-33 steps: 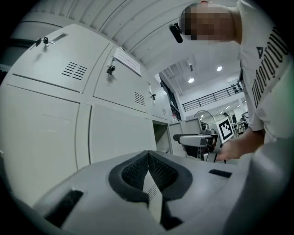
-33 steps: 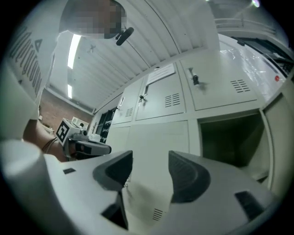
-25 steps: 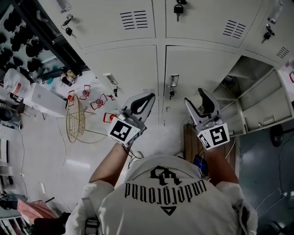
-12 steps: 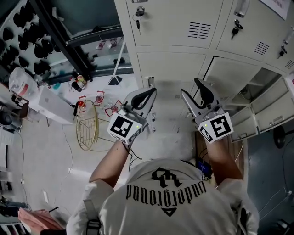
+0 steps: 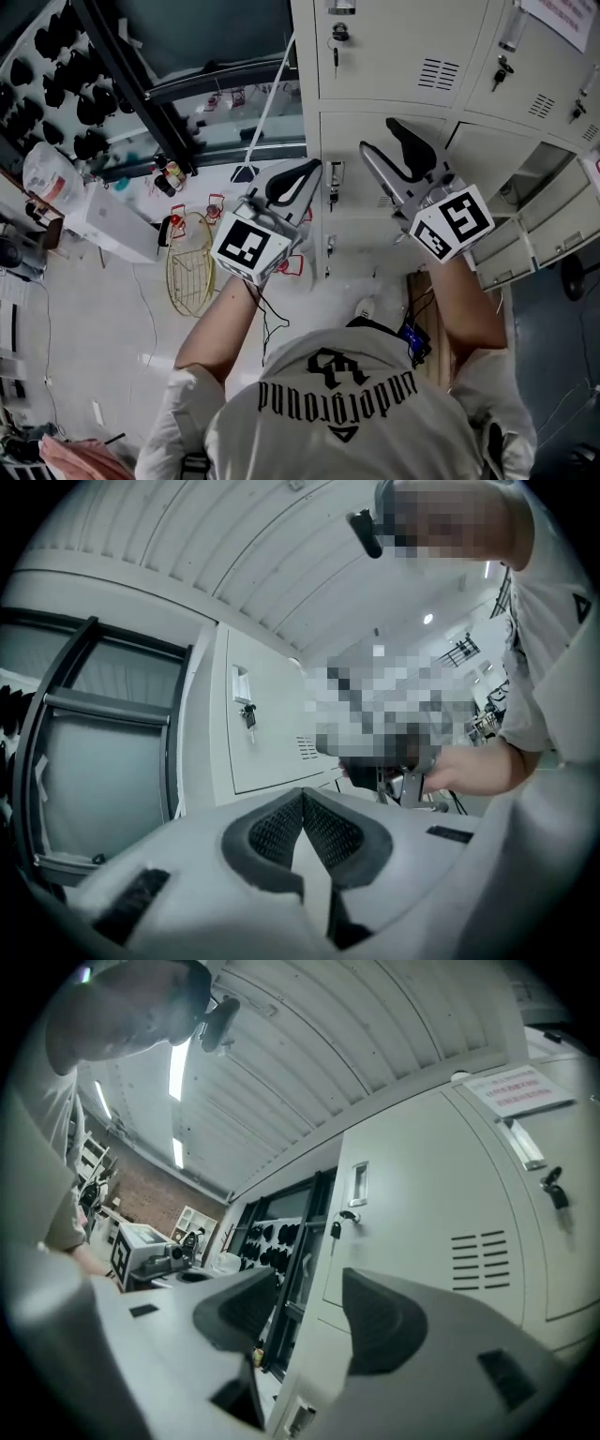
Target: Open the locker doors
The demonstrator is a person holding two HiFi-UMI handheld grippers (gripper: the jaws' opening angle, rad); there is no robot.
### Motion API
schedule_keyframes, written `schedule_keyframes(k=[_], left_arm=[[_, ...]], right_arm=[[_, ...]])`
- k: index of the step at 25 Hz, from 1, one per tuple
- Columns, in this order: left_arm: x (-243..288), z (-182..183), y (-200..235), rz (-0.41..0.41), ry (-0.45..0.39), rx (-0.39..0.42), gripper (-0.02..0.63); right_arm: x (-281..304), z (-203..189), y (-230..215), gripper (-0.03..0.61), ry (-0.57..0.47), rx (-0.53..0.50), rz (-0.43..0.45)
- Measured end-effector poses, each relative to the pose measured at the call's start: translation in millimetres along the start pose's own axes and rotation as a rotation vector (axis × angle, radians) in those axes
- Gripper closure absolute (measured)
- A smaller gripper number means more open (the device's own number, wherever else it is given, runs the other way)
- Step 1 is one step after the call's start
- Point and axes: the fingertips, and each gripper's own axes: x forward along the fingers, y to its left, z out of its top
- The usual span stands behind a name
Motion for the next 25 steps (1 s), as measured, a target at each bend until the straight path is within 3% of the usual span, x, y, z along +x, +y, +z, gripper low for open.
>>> schedule_keyframes(k=[8,16,25], left_arm=[[2,45,27,0.034,-0.038,0.107,0.606],[11,62,52,0.052,-0.064,0.146,0.606],[23,62,69,0.064,-0.097,0.144,0.606]], right_arm=[[51,48,-25,0.383,-0.011,-0.026,0.010],[93,63,-55,0.396,-0.017,-0.011,0.001],[119,68,-55,0.416,-0.033,-0.006,0.010]])
